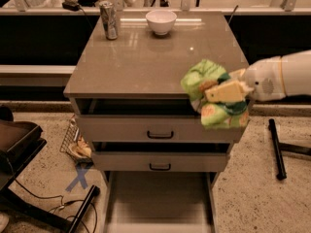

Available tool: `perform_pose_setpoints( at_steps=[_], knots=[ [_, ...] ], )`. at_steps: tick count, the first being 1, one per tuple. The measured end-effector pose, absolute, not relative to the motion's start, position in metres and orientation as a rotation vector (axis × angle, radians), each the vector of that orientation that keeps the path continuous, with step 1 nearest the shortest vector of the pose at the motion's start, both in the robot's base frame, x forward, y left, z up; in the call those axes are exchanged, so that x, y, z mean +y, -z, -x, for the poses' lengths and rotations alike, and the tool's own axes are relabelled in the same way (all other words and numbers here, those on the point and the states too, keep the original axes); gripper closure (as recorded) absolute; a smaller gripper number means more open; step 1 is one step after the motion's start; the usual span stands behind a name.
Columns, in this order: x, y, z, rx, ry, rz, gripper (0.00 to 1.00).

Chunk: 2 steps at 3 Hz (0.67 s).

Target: Pick green rice chip bag from bottom drawer and place on counter

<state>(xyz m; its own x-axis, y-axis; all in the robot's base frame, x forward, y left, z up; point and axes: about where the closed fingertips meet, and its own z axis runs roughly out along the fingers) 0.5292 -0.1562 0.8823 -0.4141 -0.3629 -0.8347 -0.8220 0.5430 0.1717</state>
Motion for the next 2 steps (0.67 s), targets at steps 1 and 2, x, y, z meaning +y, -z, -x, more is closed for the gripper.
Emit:
perform_pose_setpoints(
  at_steps=[1,2],
  knots=[
    [-0.156,-0.920,-0.573,1.989,-0.730,0.962,1.00],
    [-0.150,-0.937,-0.639,2.021,-0.735,0.963,1.00]
  ],
)
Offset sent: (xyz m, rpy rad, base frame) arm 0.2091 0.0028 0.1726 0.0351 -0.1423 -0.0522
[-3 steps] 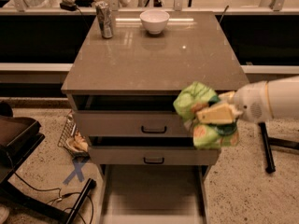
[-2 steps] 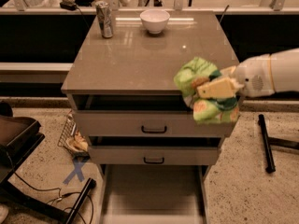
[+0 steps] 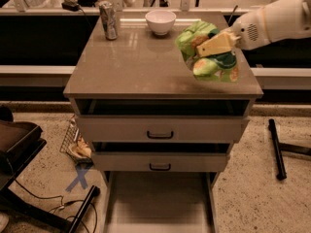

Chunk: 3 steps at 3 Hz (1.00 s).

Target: Pick green rice chip bag from bottom drawer and place on counter

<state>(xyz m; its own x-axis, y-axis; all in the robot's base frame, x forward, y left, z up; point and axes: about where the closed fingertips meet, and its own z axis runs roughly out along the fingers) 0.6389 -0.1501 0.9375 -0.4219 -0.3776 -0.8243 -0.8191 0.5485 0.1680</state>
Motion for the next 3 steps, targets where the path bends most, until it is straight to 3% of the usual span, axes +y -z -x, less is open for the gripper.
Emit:
perform_pose_setpoints(
  at_steps=[2,3],
  knots=[
    [-0.111,-0.994,-0.741,1.818,-0.730,0.953,1.00],
    [-0.115,-1.007,-0.745,1.790,-0.719,0.937,0.84]
  ],
)
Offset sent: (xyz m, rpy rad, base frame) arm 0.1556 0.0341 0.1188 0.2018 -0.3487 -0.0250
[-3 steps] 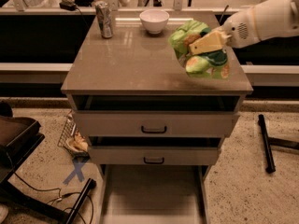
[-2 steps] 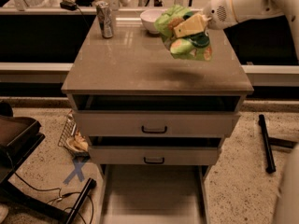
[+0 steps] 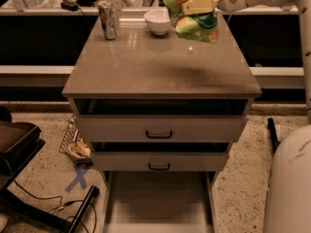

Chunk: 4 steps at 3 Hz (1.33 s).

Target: Pick green rice chip bag from bottom drawer and place on counter

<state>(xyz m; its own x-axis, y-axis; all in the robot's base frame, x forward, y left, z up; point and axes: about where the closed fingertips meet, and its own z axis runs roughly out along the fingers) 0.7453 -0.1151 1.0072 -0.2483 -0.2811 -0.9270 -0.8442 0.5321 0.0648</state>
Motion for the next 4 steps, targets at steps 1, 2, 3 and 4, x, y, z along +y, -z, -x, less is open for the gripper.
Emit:
perform_pose_setpoints(
  at_steps=[1,2,3,4],
  knots=[
    [-0.111,-1.003,-0.746,1.795,-0.726,0.944,0.61],
    [-0.107,-1.001,-0.747,1.795,-0.732,0.948,0.38],
    [-0.103,-0.999,-0.748,1.796,-0.738,0.953,0.06],
    [-0.101,-0.998,-0.748,1.796,-0.741,0.955,0.00]
  ],
)
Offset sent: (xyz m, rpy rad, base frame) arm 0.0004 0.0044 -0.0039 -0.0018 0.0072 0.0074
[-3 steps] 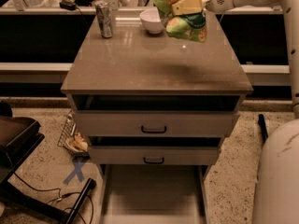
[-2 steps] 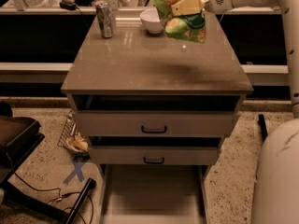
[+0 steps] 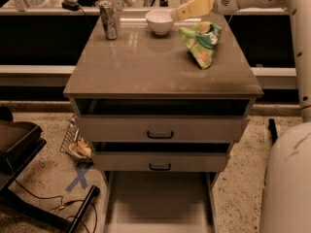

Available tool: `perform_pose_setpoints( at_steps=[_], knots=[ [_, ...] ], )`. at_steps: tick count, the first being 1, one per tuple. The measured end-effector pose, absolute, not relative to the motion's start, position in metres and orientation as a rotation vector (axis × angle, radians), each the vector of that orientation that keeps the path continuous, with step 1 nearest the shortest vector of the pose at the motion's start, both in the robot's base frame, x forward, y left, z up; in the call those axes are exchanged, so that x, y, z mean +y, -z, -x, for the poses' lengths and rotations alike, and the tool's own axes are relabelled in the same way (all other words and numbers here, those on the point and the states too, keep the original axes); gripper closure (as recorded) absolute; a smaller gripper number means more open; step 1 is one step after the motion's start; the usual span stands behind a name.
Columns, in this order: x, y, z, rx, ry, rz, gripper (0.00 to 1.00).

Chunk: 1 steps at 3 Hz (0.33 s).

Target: Pick green rice chip bag from bottom drawer and place on counter

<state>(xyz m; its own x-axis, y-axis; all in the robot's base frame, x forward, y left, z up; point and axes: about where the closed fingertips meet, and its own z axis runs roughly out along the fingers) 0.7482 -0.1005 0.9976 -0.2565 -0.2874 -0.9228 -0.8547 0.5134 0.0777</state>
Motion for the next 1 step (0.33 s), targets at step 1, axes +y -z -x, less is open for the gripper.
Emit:
perform_pose_setpoints(
  at_steps=[1],
  knots=[
    [-0.1004,-0.9976,-0.7482,1.796,-0.742,0.956,0.00]
  ],
)
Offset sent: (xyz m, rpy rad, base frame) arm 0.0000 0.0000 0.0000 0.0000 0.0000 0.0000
